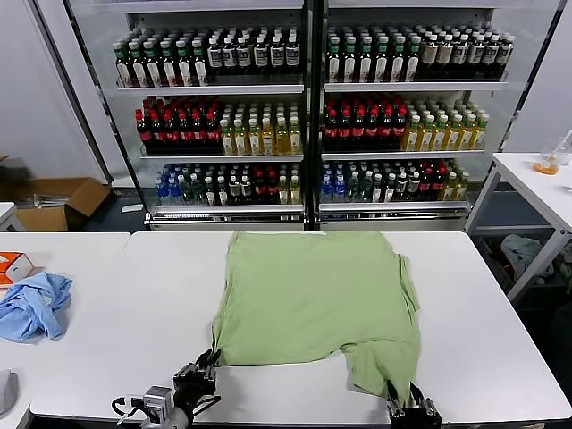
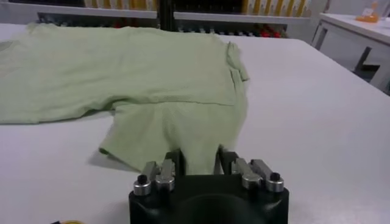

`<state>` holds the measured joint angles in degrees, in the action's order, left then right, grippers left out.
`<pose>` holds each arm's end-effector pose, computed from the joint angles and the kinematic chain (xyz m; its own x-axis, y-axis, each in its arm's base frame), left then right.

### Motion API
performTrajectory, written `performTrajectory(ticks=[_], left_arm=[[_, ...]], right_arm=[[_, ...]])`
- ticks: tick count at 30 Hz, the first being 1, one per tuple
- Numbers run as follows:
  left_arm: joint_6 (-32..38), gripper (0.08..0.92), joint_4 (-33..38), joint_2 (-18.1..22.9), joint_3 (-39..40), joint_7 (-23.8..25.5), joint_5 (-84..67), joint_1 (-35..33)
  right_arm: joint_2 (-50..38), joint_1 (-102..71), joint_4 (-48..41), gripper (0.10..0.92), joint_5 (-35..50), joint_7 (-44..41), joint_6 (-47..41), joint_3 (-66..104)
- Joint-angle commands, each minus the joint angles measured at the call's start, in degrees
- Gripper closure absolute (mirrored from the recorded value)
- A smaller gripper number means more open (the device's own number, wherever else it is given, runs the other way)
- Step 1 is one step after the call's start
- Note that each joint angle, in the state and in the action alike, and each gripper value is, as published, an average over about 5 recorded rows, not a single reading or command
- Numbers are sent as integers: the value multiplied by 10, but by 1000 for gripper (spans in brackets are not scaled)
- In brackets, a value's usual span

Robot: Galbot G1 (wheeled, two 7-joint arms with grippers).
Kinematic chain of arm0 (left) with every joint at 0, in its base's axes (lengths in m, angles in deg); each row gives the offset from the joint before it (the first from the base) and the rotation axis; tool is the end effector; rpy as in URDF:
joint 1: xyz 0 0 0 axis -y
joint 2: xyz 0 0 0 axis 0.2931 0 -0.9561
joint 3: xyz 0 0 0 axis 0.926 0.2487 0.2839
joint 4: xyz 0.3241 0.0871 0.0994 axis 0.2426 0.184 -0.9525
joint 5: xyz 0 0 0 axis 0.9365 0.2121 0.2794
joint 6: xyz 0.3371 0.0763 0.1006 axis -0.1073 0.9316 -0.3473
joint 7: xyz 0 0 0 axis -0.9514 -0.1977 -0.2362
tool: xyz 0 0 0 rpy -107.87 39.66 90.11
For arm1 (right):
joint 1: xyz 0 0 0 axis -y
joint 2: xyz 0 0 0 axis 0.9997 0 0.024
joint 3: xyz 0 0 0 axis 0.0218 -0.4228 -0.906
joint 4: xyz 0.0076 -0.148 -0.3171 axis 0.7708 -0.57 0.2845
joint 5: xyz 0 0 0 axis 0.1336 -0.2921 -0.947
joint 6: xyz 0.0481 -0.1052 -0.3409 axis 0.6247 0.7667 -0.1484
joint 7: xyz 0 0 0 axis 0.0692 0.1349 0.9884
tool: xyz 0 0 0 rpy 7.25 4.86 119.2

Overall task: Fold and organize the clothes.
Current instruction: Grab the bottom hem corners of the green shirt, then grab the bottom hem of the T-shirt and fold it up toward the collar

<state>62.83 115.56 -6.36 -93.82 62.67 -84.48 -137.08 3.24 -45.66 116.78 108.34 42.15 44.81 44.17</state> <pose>0.1812 0.0277 -0.3180 -0.8430 0.1720 0.5096 0.1470 0.9851 -0.0894 0.1089 -0.0177 -0.2975 -0.7558 0.0376 0.6537 -0.0325 0.9950 -0.0947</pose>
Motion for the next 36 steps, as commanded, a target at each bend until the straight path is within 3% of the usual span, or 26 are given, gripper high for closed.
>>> performTrajectory(ticks=[1, 7, 21, 36], left_arm=[[4, 895, 3, -1, -1, 3, -11, 3], [22, 916, 30, -3, -12, 10, -36, -4], [40, 916, 93, -13, -37, 16, -111, -2], [39, 916, 26, -41, -28, 6, -169, 92]], right_arm=[[-4, -1, 16, 802, -28, -30, 73, 4], [-33, 13, 42, 916, -30, -48, 115, 31], [-122, 115, 31, 916, 50, -58, 148, 72], [-169, 299, -107, 916, 110, -57, 143, 17]])
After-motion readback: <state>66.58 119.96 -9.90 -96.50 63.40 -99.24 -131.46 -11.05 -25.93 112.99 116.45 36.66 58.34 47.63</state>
